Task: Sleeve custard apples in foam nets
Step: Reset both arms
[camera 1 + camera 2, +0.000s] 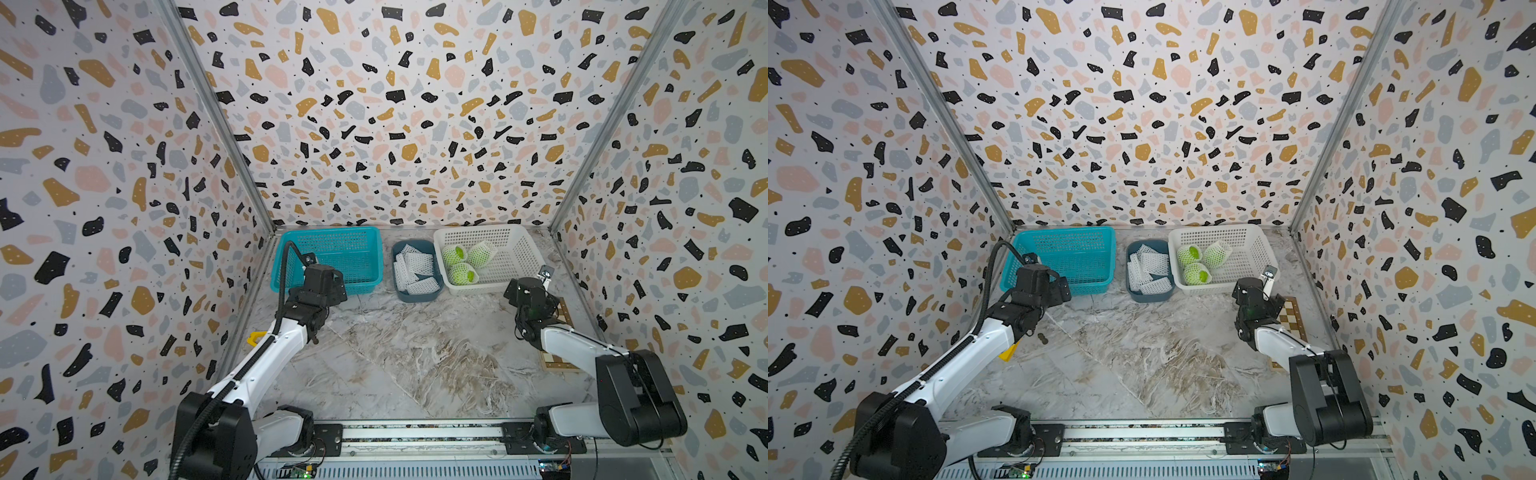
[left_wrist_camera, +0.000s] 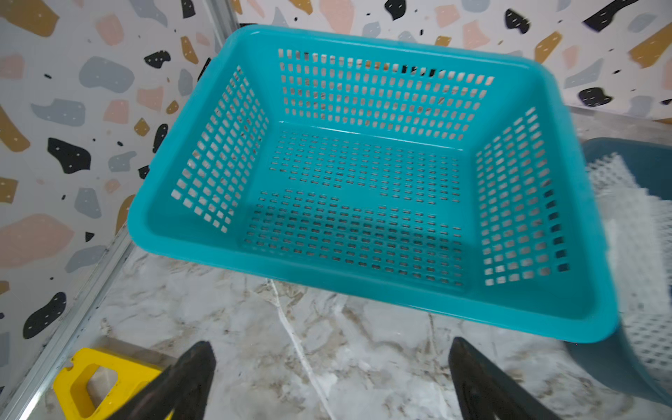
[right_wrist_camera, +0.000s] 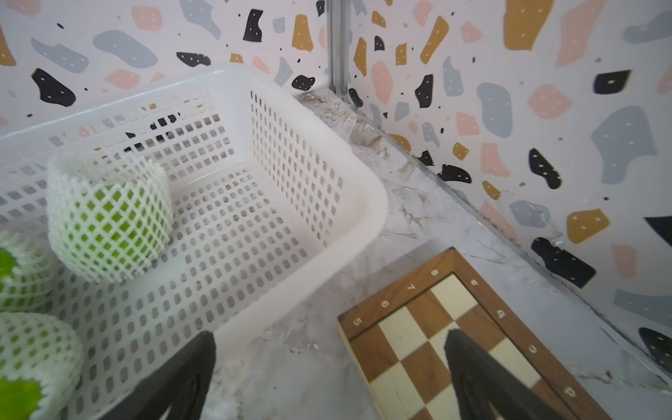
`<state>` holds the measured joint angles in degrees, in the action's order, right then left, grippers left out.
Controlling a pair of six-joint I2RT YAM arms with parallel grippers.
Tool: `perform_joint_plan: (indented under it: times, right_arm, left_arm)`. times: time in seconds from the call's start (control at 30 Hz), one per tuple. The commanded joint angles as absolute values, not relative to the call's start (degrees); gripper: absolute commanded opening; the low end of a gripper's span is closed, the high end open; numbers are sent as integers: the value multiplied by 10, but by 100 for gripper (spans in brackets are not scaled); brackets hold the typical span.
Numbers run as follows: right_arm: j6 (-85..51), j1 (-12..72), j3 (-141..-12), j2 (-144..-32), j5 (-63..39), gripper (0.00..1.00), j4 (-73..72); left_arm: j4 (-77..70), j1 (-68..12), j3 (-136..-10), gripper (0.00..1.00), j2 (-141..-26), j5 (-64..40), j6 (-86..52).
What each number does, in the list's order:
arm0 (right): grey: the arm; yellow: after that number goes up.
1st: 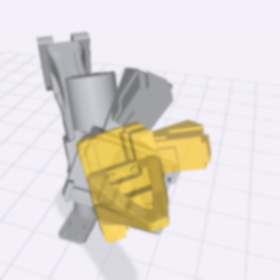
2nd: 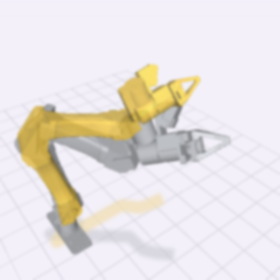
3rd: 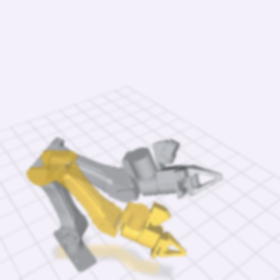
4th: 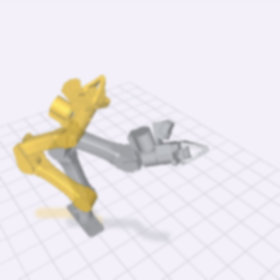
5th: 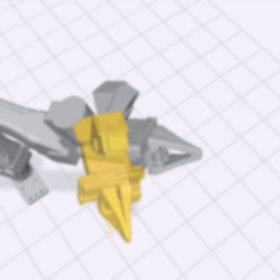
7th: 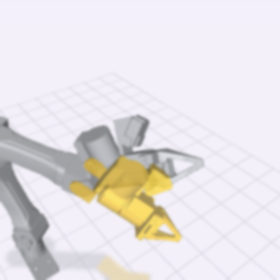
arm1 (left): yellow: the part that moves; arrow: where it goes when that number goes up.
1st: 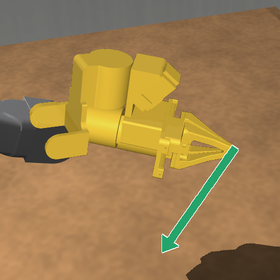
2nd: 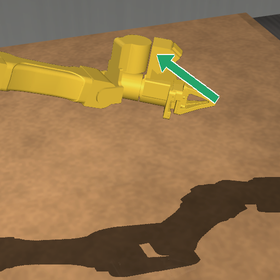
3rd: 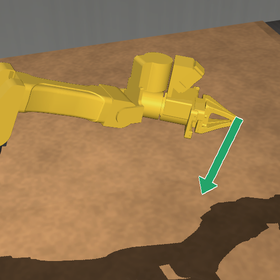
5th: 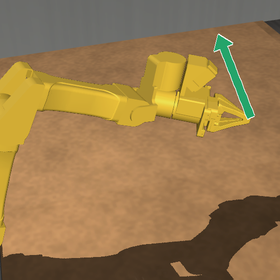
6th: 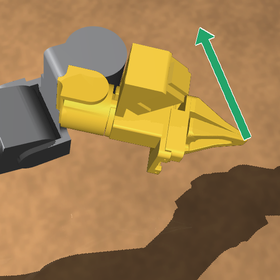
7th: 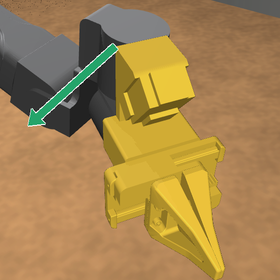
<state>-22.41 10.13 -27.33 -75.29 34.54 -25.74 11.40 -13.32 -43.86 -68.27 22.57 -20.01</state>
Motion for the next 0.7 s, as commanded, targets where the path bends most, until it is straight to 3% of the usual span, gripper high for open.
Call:
perform_joint_plan:
  times: [0.0,0.27,0.67]
  right_arm:
    - [-186,99,-223,-722,364,100,-352]
    - [-133,106,-199,-769,353,100,-425]
    - [-41,83,-171,-777,196,98,-536]
  left_arm:
    - [-17,-121,-380,99,-677,249,-150]
    - [-86,-63,-356,99,-733,253,-112]
    - [-338,-41,-253,99,-797,225,-55]
